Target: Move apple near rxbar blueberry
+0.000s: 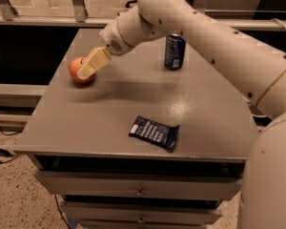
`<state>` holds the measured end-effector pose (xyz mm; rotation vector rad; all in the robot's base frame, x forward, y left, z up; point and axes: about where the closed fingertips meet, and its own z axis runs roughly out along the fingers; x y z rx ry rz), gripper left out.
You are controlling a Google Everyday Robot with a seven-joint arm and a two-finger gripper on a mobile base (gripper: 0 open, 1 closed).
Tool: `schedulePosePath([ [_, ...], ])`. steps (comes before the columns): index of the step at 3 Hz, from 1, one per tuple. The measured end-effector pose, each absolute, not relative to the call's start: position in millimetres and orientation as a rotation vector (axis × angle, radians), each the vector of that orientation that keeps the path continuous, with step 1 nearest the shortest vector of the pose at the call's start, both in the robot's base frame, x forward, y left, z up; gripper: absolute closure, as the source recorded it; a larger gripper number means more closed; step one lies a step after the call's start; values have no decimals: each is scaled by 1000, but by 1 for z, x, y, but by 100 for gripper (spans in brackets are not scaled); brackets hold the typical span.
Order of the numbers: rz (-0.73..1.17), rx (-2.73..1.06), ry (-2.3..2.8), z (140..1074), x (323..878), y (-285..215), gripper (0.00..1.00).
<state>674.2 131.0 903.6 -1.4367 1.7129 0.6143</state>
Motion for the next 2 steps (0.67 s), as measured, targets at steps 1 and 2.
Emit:
schedulePosePath([
  [1,629,-1453,1699,891,676,148,0],
  [2,643,-1465,1691,881,675,159,0],
])
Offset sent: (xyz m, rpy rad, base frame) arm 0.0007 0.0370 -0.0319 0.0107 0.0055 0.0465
